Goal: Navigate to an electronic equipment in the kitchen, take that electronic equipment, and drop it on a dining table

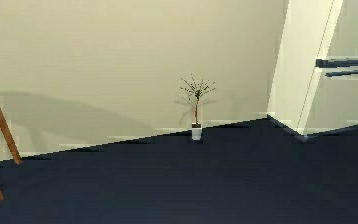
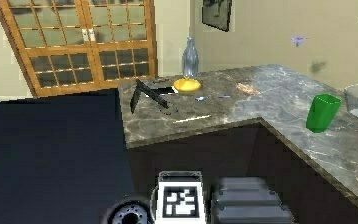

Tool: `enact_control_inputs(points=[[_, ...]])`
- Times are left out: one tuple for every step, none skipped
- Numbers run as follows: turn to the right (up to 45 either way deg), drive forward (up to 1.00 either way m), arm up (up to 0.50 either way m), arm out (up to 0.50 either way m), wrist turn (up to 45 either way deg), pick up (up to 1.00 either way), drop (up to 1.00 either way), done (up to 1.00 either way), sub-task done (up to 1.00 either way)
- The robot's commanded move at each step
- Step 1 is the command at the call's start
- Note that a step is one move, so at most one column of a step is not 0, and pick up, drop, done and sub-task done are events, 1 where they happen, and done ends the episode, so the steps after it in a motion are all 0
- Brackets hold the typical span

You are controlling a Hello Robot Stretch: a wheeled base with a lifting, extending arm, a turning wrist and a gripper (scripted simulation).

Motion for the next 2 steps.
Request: enact_control_inputs(points=[[0.0,0.00,0.00,0.50,0.0,0.00,0.00,0.00,0.00],[0.0,0.00,0.00,0.00,45.0,0.00,0.00,0.00,0.00]])
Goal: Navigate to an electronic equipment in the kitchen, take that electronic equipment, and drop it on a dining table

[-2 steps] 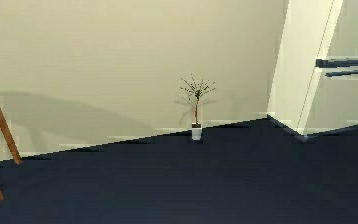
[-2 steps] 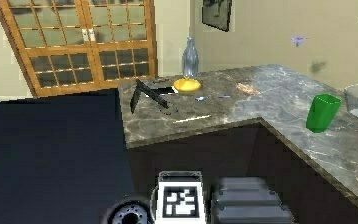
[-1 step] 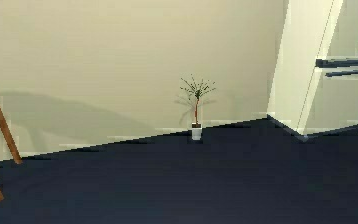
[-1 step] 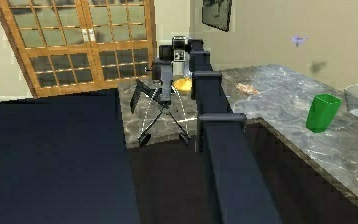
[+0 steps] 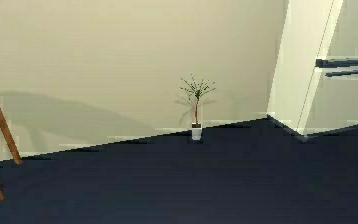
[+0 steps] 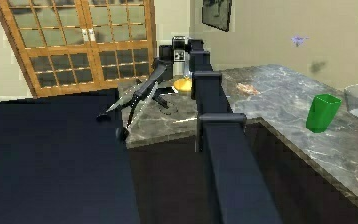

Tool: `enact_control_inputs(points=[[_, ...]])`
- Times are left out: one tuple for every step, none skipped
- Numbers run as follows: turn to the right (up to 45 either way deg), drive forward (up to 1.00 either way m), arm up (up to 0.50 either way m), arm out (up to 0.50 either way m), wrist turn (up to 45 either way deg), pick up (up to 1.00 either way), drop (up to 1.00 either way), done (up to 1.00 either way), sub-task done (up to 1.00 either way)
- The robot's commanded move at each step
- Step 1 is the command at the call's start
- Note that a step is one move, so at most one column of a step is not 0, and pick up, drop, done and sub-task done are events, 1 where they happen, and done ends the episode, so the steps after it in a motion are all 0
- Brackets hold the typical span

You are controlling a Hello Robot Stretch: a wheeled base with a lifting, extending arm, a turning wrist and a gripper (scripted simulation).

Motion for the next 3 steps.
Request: enact_control_inputs(points=[[0.0,0.00,0.00,0.00,45.0,0.00,0.00,0.00,0.00],[0.0,0.00,0.00,0.00,45.0,0.00,0.00,0.00,0.00],[0.0,0.00,0.00,0.00,39.0,0.00,0.00,0.00,0.00]])
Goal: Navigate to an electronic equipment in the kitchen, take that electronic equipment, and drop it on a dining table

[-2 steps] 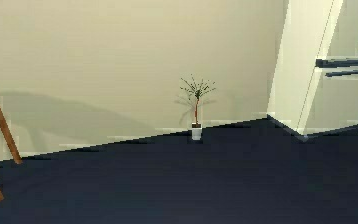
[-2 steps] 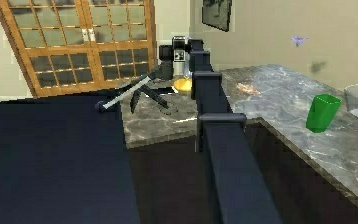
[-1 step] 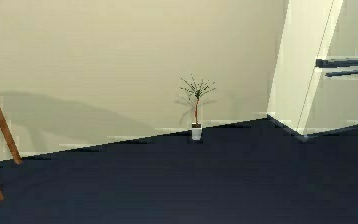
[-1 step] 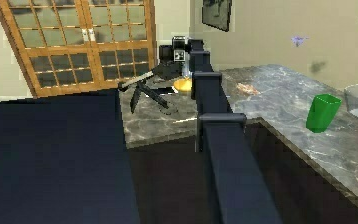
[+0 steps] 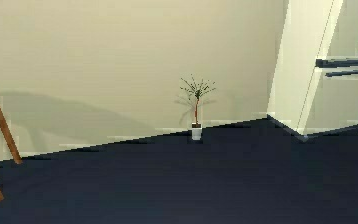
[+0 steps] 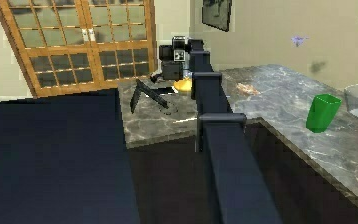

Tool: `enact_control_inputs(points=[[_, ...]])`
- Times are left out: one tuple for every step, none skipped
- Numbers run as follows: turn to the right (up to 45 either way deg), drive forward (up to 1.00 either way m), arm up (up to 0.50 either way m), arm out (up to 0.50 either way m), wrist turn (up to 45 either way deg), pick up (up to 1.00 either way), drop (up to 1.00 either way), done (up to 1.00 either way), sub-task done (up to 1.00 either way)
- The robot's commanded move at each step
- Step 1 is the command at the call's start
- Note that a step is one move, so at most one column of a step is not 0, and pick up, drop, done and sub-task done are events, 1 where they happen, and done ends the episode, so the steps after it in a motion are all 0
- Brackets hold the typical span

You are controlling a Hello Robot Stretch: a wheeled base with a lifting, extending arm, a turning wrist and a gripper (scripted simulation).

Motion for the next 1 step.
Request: enact_control_inputs(points=[[0.0,0.00,-0.16,0.00,0.0,0.00,0.00,0.00,0.00]])
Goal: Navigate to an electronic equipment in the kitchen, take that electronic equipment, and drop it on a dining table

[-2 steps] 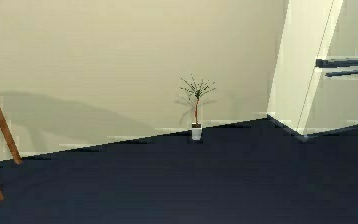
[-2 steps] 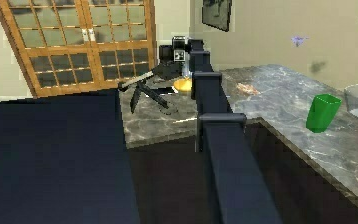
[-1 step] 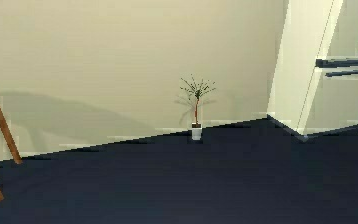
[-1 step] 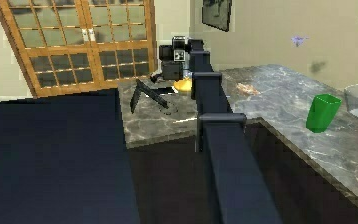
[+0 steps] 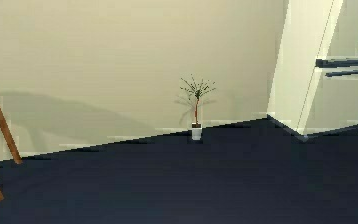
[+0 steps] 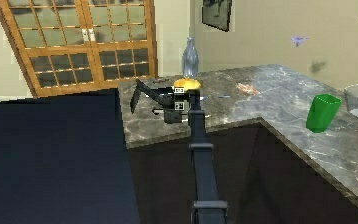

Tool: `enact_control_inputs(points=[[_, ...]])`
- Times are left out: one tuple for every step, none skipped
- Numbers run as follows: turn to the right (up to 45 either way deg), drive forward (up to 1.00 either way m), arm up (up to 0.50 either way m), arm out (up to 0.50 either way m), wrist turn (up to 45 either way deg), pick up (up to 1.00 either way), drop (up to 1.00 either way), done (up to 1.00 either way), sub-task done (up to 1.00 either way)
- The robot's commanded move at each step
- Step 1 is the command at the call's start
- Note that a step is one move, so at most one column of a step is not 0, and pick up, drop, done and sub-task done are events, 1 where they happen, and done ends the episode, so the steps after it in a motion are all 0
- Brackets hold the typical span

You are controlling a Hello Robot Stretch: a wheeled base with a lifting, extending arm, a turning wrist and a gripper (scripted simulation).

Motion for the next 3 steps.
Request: enact_control_inputs(points=[[0.0,0.00,0.00,0.00,0.0,1.00,0.00,0.00,0.00],[0.0,0.00,0.10,0.00,0.0,0.00,0.00,0.00,0.00],[0.0,0.00,0.06,0.00,0.0,0.00,0.00,0.00,0.00]])
